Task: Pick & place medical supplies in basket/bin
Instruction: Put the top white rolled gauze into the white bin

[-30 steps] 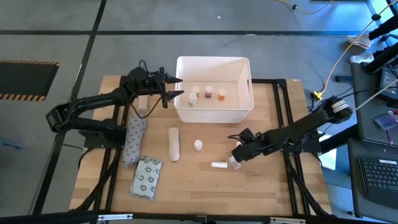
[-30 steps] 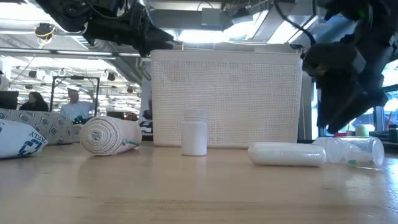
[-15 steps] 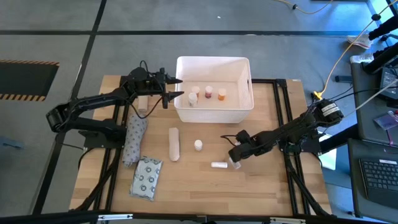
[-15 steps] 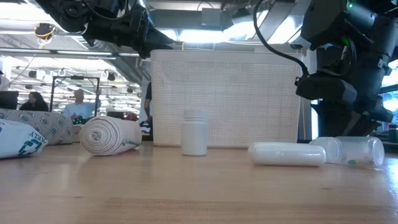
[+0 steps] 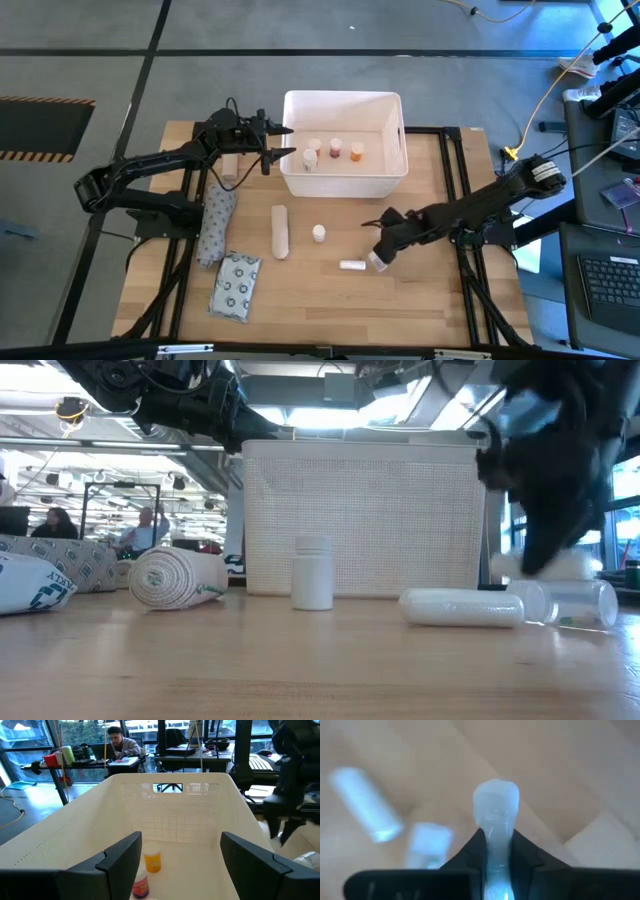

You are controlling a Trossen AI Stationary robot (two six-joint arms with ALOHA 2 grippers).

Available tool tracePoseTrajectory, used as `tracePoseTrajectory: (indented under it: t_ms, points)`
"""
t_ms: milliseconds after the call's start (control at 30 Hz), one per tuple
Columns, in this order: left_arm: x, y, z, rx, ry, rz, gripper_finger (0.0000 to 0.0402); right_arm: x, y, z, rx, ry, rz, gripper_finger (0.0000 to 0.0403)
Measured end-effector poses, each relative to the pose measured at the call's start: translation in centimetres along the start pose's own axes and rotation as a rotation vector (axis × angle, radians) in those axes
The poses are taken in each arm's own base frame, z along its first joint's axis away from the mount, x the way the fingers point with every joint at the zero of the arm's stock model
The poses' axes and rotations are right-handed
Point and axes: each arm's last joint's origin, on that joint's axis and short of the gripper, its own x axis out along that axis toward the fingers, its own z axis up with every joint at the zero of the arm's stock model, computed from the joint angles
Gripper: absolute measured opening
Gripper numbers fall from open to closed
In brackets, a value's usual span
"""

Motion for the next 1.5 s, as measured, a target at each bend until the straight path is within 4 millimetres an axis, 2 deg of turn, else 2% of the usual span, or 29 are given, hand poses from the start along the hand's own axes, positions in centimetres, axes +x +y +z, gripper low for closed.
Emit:
tracePoseTrajectory:
  t_ms: [133, 267, 500, 600, 667, 733, 833, 933, 1100, 1267, 1367, 1500]
  points:
    - [0.0, 0.0, 0.0, -0.005, -0.002, 0.000, 0.0262, -3.5, 1.1, 1.6, -0.083, -0.100, 0.126, 0.0058]
    - [0.0, 0.0, 0.0, -0.006, -0.005, 0.000, 0.0263, -8.3, 2.4, 3.9, -0.233, -0.317, 0.197, 0.0063]
    - [0.0, 0.0, 0.0, -0.006, -0.004, 0.000, 0.0262, -17.1, 3.0, 9.7, -0.434, -0.791, -0.013, 0.0056]
    - [0.0, 0.0, 0.0, -0.006, -0.004, 0.000, 0.0262, -19.6, 2.6, 12.2, -0.485, -0.882, -0.062, 0.0055]
    - [0.0, 0.0, 0.0, -0.006, -0.004, 0.000, 0.0262, -20.2, 2.1, 13.7, -0.485, -0.904, -0.106, 0.0055]
    - [0.0, 0.0, 0.0, -0.006, -0.004, 0.000, 0.0262, -20.0, 1.3, 15.0, -0.479, -0.898, -0.149, 0.0055]
    - [0.0, 0.0, 0.0, -0.006, -0.003, 0.000, 0.0262, -18.5, 0.2, 16.9, -0.498, -0.826, -0.123, 0.0054]
    - [0.0, 0.0, 0.0, -0.006, -0.003, 0.000, 0.0262, -16.0, -0.8, 18.6, -0.498, -0.709, -0.057, 0.0054]
    - [0.0, 0.0, 0.0, -0.006, -0.003, 0.000, 0.0262, -11.4, -2.5, 21.0, -0.438, -0.552, -0.123, 0.0054]
    - [0.0, 0.0, 0.0, -0.007, -0.002, 0.000, 0.0262, -8.7, -3.8, 22.4, -0.415, -0.423, 0.012, 0.0055]
    - [0.0, 0.0, 0.0, -0.007, -0.001, 0.000, 0.0262, -8.1, -4.4, 22.7, -0.378, -0.372, 0.063, 0.0059]
    - [0.0, 0.0, 0.0, -0.009, 0.004, 0.000, 0.0262, -7.5, -5.4, 22.7, -0.349, -0.298, 0.048, 0.0063]
